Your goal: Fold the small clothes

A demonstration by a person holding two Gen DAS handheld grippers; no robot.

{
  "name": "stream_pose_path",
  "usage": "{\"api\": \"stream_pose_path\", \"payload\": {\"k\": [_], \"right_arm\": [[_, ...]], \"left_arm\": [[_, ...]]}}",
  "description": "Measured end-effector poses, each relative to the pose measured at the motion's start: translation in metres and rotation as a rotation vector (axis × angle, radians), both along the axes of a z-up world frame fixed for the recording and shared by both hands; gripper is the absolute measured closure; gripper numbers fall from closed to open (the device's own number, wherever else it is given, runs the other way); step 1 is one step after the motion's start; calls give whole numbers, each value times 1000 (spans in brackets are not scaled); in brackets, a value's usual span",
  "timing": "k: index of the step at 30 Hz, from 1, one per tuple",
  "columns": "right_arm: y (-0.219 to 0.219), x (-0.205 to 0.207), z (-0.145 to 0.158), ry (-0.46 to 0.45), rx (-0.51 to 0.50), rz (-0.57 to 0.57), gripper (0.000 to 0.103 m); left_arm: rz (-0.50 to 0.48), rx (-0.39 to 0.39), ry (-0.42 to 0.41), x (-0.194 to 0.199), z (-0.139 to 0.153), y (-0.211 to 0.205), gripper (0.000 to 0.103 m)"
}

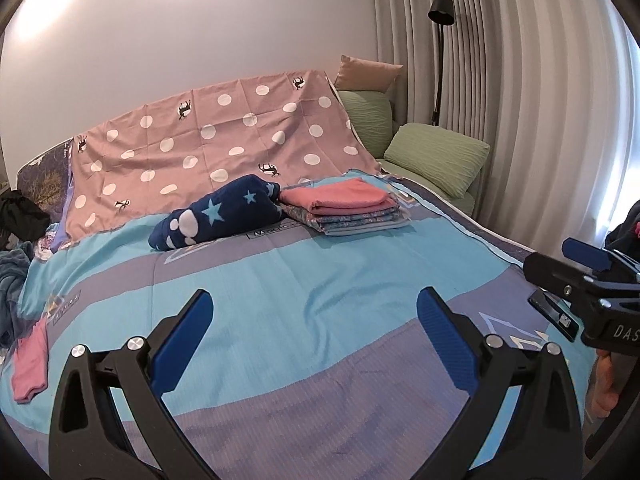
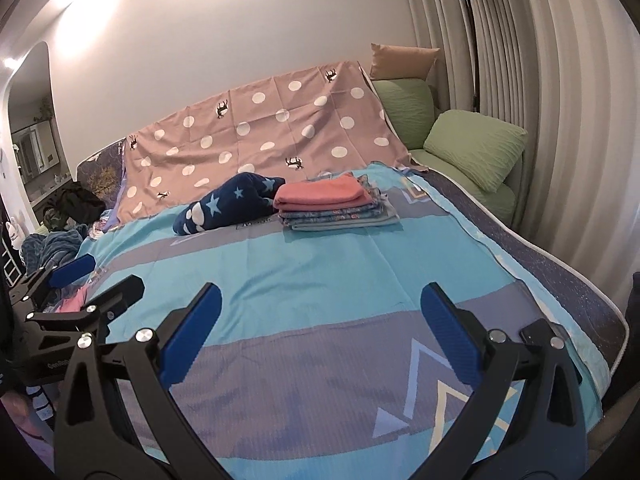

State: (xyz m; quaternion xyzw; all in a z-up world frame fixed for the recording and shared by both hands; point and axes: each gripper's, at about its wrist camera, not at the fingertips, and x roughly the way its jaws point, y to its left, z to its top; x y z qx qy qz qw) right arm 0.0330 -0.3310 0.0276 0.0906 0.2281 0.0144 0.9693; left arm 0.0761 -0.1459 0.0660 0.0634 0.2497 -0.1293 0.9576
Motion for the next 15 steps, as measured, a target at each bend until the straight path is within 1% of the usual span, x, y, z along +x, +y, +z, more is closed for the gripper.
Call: {"api": "stream_pose_path", "payload": {"k": [7, 15], "right_arm": [[1, -2, 0, -3, -7, 11, 2], [1, 4, -1, 12, -6, 14, 2]], "left_arm": [[29, -15, 30, -4, 0, 3, 1], [38, -11, 32, -6, 1, 4, 1]]}}
